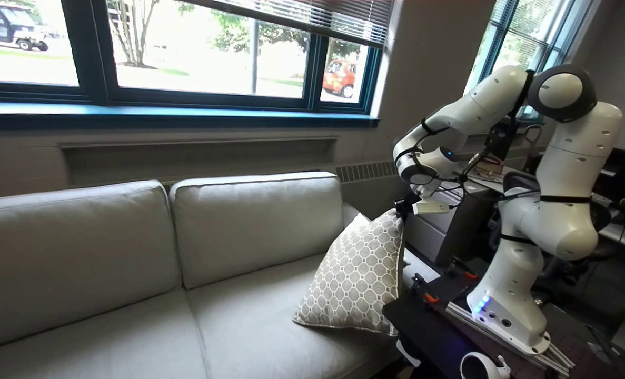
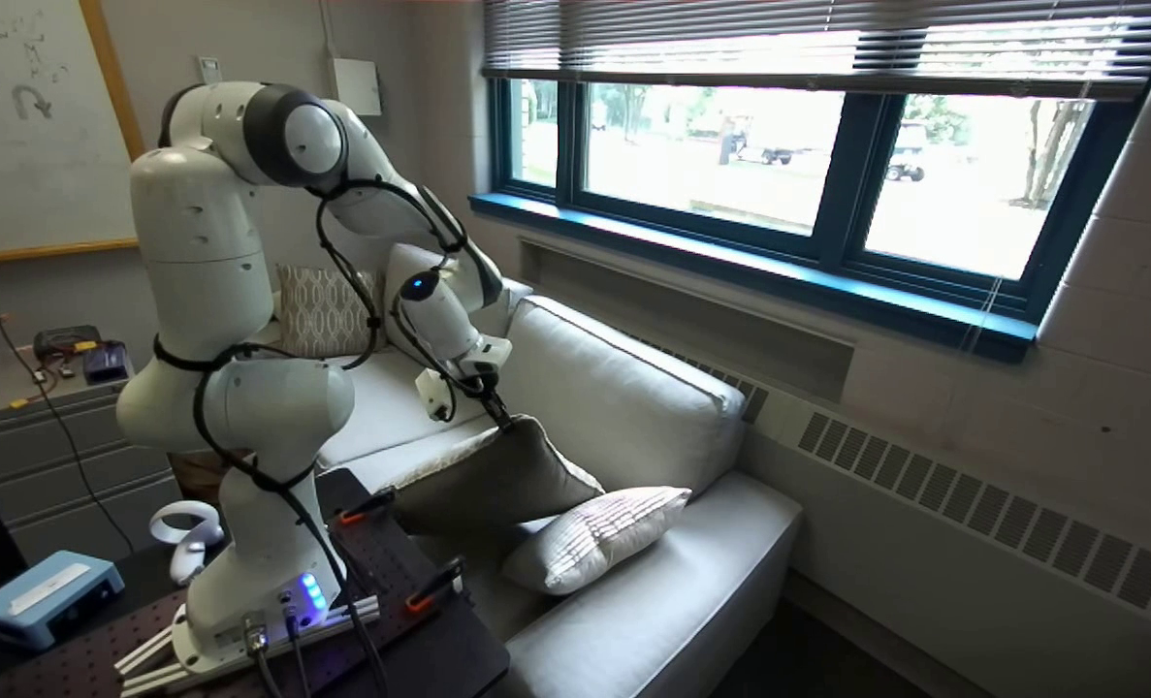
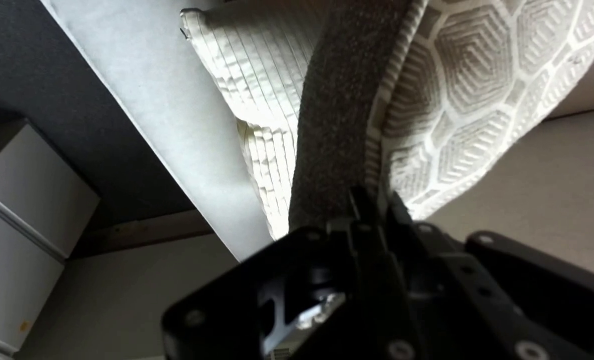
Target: Move the pillows from the middle of the couch and set them against the armrest
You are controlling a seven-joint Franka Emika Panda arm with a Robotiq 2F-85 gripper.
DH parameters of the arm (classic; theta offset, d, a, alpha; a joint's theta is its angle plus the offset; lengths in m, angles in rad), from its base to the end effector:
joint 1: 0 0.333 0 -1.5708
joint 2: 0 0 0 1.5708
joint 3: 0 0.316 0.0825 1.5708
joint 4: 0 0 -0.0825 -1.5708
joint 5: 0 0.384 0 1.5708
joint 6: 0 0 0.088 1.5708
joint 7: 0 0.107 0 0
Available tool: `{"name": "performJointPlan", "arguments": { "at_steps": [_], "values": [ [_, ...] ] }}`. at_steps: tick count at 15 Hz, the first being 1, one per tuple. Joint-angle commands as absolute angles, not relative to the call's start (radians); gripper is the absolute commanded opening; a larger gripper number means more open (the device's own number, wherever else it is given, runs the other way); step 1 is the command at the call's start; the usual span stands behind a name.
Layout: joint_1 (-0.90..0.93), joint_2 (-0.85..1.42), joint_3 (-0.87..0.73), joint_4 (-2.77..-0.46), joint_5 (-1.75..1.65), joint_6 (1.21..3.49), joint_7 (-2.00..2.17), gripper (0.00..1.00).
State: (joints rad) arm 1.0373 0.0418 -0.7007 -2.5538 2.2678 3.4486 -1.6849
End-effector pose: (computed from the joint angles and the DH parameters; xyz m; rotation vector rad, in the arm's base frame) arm 0.3526 0.0271 0.2626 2.9663 -0.4588 0.6600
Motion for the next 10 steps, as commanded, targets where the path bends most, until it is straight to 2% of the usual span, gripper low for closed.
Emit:
{"name": "performJointPlan", "arguments": {
  "at_steps": [1,7,10],
  "values": [
    [0.954,0.015,-0.645,-2.528,2.431,3.451,-1.95,0.04],
    [0.815,0.097,-0.555,-2.472,2.712,3.461,-2.359,0.04],
    [0.662,0.065,-0.38,-2.52,2.612,3.471,-2.291,0.04]
  ]
}}
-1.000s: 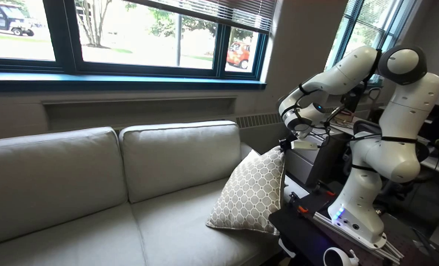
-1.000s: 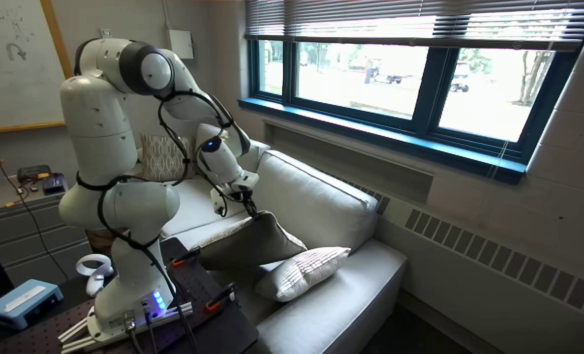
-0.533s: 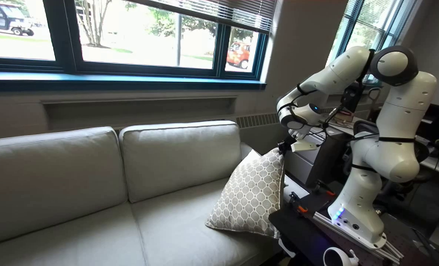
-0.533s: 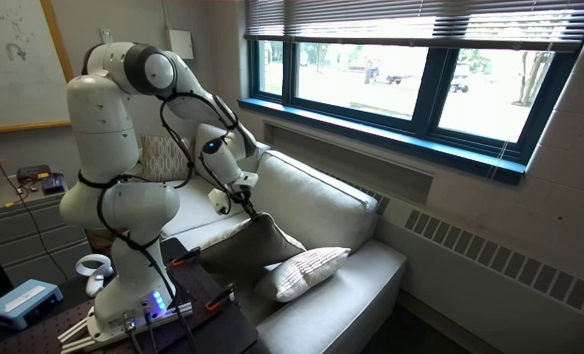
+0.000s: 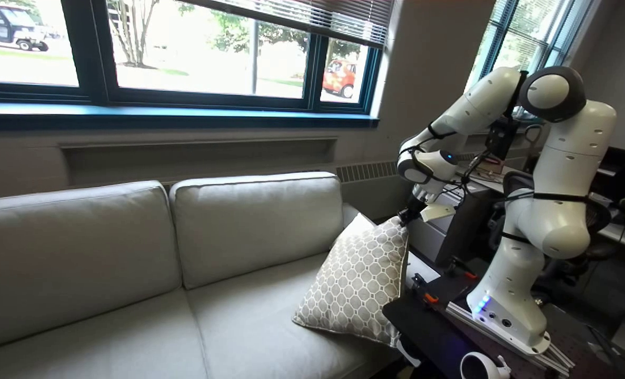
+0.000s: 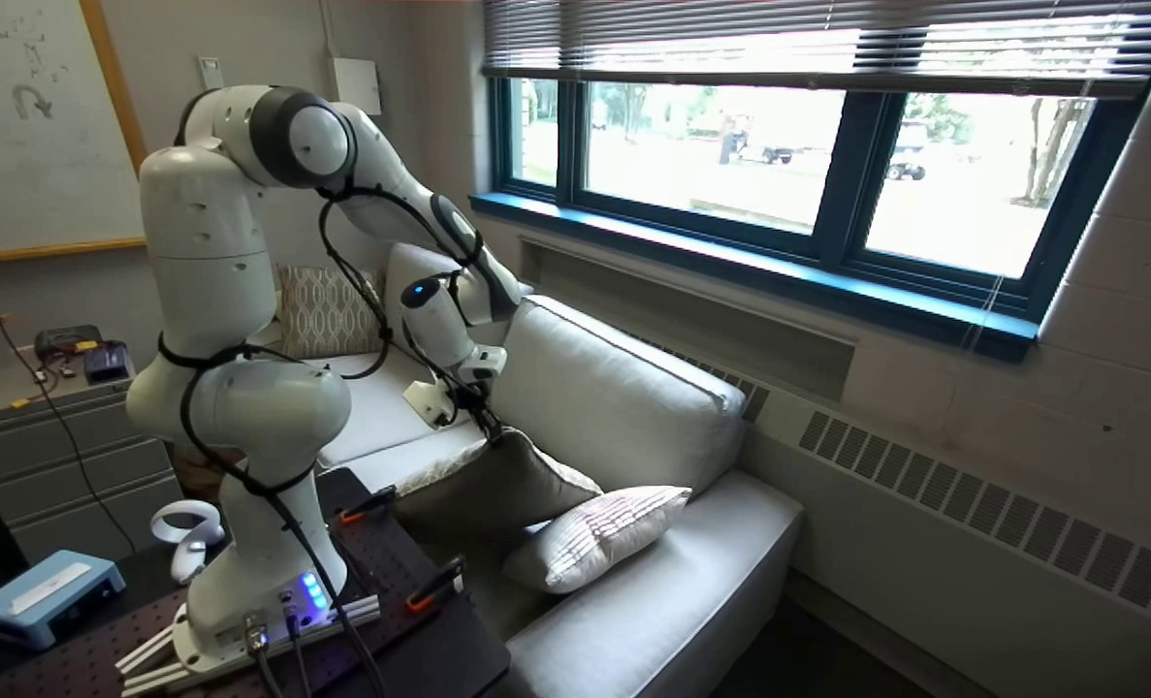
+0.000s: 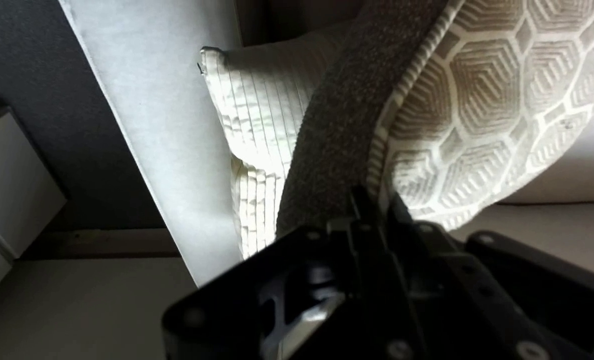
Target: Move the pillows from the middle of the couch and set them against the armrest
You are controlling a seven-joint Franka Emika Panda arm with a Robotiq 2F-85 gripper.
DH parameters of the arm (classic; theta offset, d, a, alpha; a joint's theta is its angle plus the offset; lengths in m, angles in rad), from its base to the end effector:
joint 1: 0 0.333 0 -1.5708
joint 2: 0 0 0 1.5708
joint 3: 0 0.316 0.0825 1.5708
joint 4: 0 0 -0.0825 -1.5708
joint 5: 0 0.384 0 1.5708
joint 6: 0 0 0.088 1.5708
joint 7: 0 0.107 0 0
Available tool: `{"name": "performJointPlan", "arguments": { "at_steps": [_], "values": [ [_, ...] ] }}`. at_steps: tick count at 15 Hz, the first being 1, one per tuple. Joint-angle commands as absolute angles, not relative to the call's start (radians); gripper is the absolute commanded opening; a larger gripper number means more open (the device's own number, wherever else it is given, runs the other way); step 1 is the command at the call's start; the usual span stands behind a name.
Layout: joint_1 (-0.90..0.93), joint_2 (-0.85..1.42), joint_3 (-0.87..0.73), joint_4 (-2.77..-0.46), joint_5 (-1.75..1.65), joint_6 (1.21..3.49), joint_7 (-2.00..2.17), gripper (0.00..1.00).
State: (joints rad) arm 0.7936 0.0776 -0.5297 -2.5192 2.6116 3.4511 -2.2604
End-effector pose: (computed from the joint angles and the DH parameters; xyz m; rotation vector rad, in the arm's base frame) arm 0.3351 0.0264 0.2456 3.0012 -0.1858 0.5042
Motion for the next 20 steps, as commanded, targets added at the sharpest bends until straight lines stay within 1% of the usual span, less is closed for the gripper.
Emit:
{"name": "performJointPlan", "arguments": {
  "at_steps": [1,3,6,10,13,14,15,16,17,19,20],
  "values": [
    [0.592,0.062,-0.3,-2.531,2.607,3.463,-2.284,0.04],
    [0.463,0.111,-0.145,-2.517,2.602,3.437,-2.269,0.04],
    [0.238,0.218,0.08,-2.426,2.599,3.399,-2.29,0.04],
    [-0.031,0.311,0.278,-2.241,2.62,3.45,-2.353,0.04],
    [-0.156,0.361,0.348,-2.081,2.62,3.517,-2.38,0.03],
    [-0.124,0.375,0.28,-2.083,2.614,3.459,-2.389,0.04],
    [-0.147,0.395,0.288,-2.041,2.614,3.458,-2.402,0.04],
    [-0.193,0.421,0.334,-1.965,2.613,3.509,-2.416,0.04],
    [-0.164,0.439,0.286,-1.97,2.607,3.468,-2.418,0.04],
    [-0.166,0.487,0.283,-1.889,2.596,3.499,-2.426,0.04],
    [-0.124,0.501,0.225,-1.897,2.594,3.463,-2.42,0.04]
  ]
}}
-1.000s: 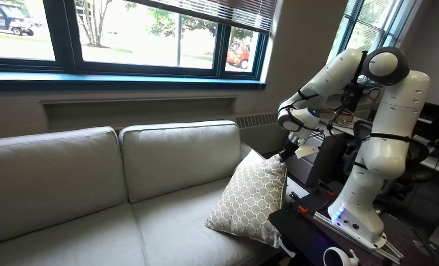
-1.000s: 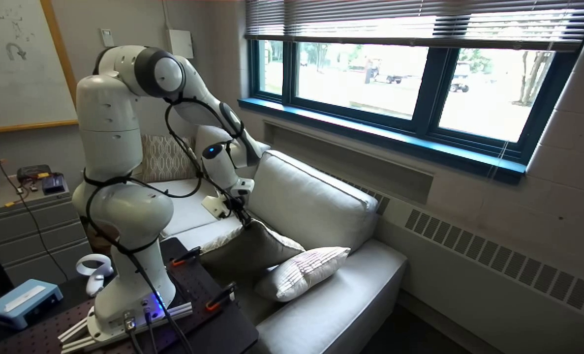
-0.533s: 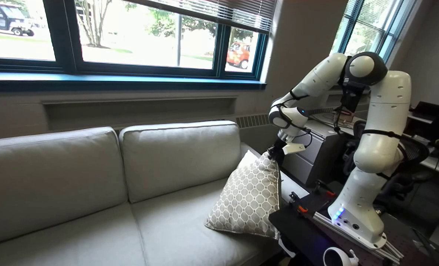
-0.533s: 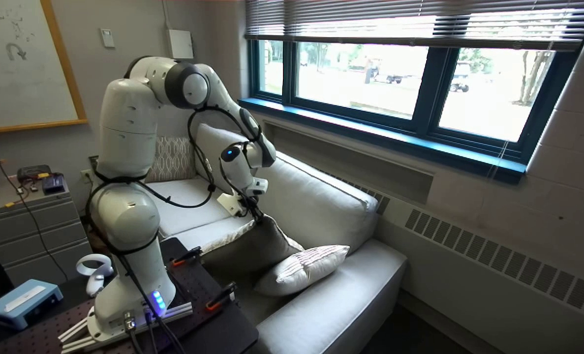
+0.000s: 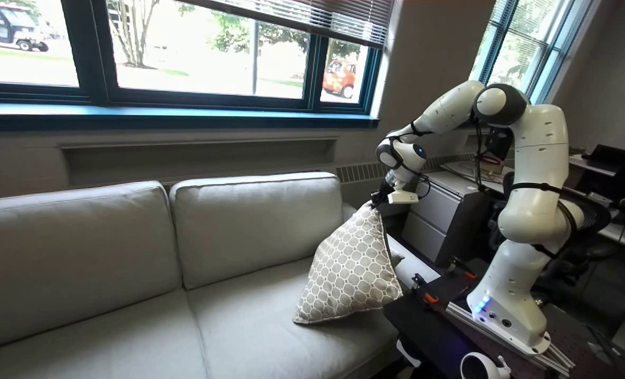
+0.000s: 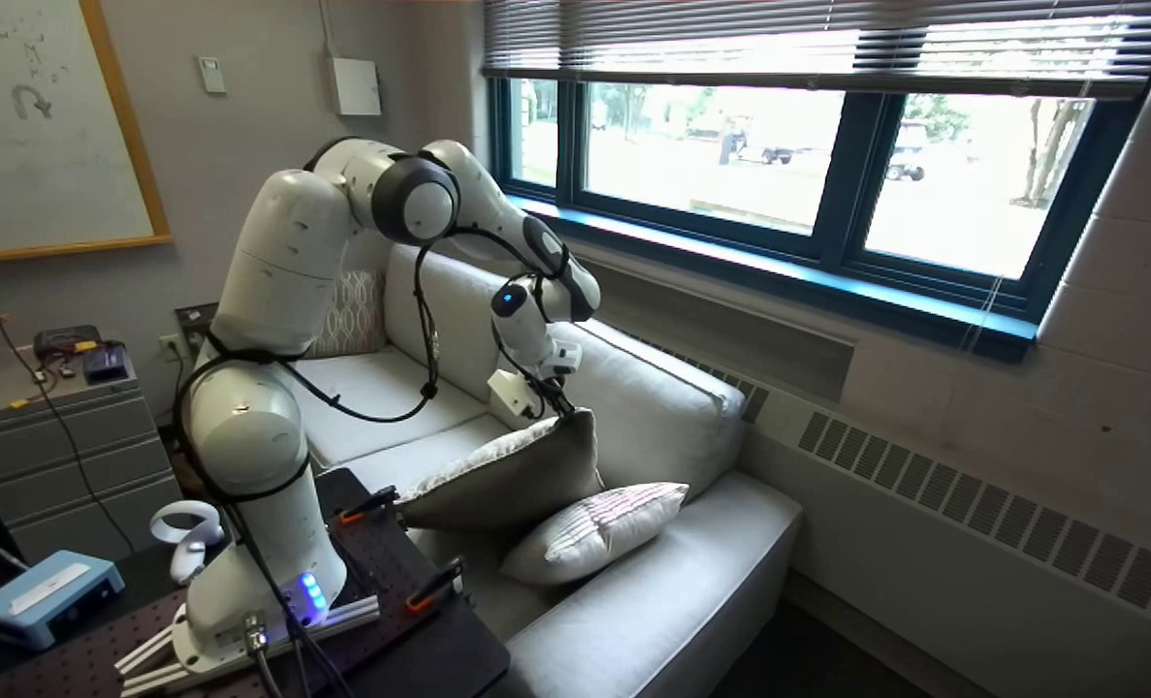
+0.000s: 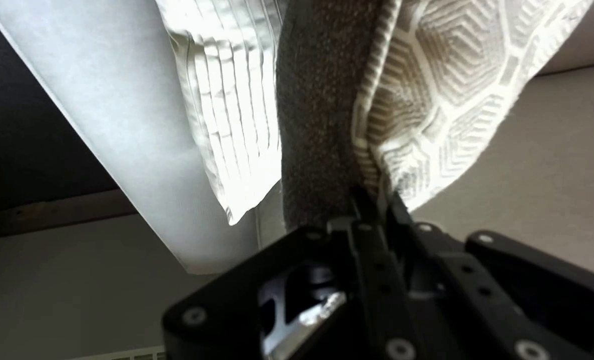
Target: Move the pillows from the middle of the couch and set them against the armrest
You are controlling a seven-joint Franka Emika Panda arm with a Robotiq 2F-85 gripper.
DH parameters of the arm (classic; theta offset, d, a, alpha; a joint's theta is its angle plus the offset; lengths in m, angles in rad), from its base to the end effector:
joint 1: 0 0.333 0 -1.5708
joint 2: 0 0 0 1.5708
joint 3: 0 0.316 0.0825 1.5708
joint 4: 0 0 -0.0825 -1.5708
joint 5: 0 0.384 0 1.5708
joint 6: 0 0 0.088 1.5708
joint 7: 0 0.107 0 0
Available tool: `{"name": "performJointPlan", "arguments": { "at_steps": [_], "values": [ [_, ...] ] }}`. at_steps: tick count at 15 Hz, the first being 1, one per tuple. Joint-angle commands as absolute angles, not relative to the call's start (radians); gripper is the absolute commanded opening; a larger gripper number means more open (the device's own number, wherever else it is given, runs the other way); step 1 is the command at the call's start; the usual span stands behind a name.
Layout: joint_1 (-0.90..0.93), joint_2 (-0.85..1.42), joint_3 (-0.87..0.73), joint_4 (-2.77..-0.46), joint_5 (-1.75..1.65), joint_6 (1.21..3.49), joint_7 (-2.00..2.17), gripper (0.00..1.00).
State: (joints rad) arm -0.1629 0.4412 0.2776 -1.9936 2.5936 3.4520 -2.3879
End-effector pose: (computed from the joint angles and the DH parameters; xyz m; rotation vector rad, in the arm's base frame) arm 0.4987 -0.0039 0.2244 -3.0179 0.3055 -0.6959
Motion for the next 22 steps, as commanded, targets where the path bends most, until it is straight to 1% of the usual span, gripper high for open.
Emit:
{"name": "performJointPlan", "arguments": {
  "at_steps": [1,2,3,4,6,11,14,20,21,22],
  "values": [
    [-0.12,0.524,0.22,-1.858,2.589,3.479,-2.42,0.03],
    [-0.102,0.543,0.199,-1.825,2.583,3.492,-2.413,0.03],
    [-0.049,0.552,0.13,-1.832,2.582,3.461,-2.397,0.03],
    [-0.046,0.574,0.127,-1.788,2.578,3.488,-2.399,0.03],
    [0.043,0.598,0.019,-1.768,2.578,3.47,-2.381,0.03],
    [0.169,0.649,-0.121,-1.693,2.586,3.475,-2.382,0.03],
    [0.226,0.668,-0.177,-1.66,2.587,3.475,-2.391,0.03],
    [0.183,0.662,-0.112,-1.628,2.604,3.473,-2.436,0.03],
    [0.152,0.658,-0.076,-1.623,2.594,3.473,-2.462,0.03],
    [0.159,0.662,-0.081,-1.62,2.591,3.473,-2.467,0.03]
  ]
}}
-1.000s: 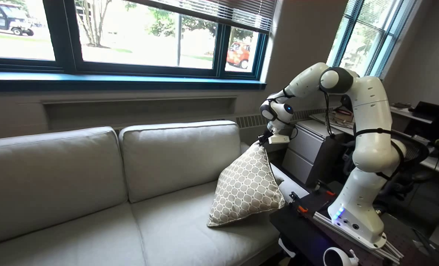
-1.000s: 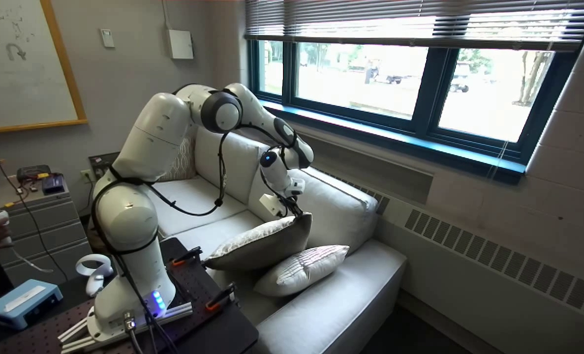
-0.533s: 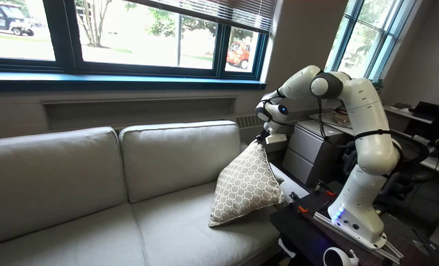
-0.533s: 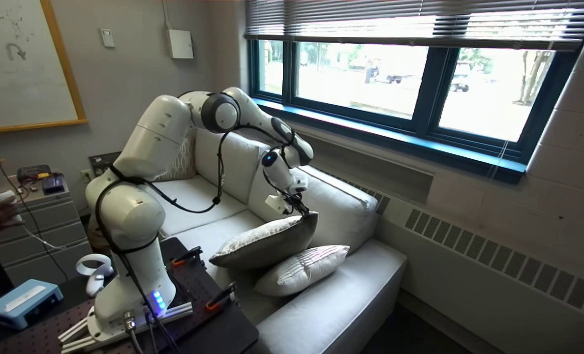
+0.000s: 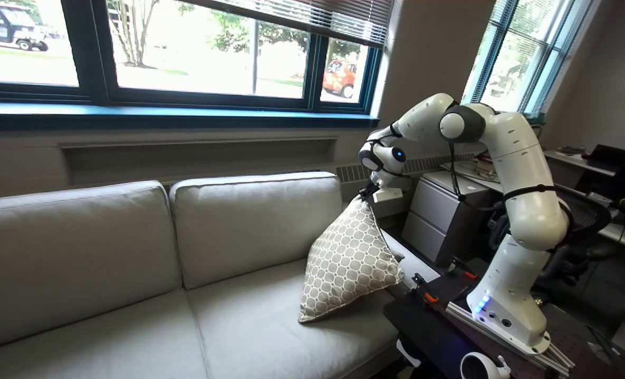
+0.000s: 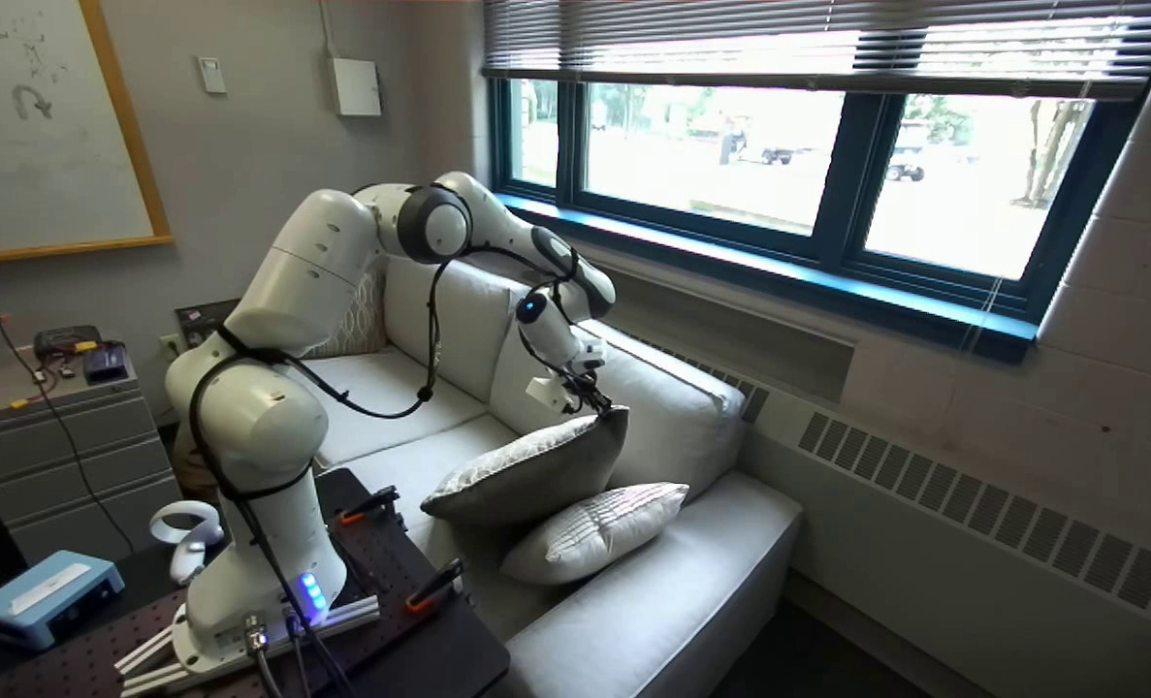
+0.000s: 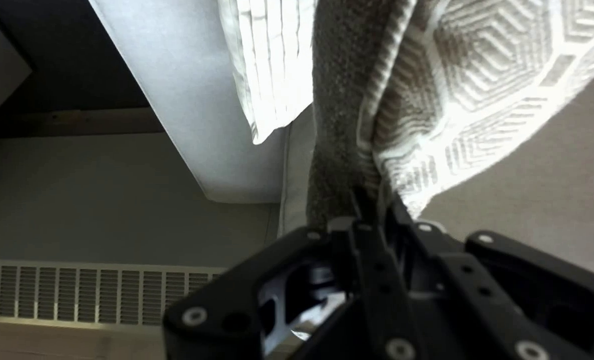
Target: Move the pillows from the middle of the couch and set them against the armrest
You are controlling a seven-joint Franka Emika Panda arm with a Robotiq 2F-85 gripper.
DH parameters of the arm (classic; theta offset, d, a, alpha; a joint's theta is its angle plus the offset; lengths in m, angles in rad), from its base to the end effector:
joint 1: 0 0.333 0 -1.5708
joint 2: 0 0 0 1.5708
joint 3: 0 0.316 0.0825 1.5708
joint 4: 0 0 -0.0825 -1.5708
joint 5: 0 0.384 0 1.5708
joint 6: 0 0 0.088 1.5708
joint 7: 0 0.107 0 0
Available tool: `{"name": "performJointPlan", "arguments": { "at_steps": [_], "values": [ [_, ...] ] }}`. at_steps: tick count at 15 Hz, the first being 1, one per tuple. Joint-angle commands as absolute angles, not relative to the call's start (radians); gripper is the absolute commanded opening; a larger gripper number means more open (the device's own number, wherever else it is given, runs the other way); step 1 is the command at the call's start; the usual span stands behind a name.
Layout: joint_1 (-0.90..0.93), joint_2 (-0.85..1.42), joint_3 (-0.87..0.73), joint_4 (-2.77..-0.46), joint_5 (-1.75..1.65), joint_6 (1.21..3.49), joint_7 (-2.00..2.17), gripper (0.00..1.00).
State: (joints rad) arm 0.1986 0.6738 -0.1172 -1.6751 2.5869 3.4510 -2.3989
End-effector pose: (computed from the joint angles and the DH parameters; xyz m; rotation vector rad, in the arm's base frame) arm 0.5819 -0.0091 0.2012 2.8781 -0.1827 0.8319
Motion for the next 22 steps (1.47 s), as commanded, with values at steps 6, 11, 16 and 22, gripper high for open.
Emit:
{"name": "performJointPlan", "arguments": {
  "at_steps": [6,11,16,22],
  "values": [
    [-0.066,0.703,0.203,-1.645,2.631,3.461,-2.708,0.03],
    [-0.12,0.747,0.265,-1.741,2.498,3.458,-2.606,0.03],
    [-0.12,0.739,0.236,-1.766,2.491,3.456,-2.606,0.03],
    [-0.101,0.721,0.199,-1.782,2.507,3.454,-2.606,0.04]
  ]
}}
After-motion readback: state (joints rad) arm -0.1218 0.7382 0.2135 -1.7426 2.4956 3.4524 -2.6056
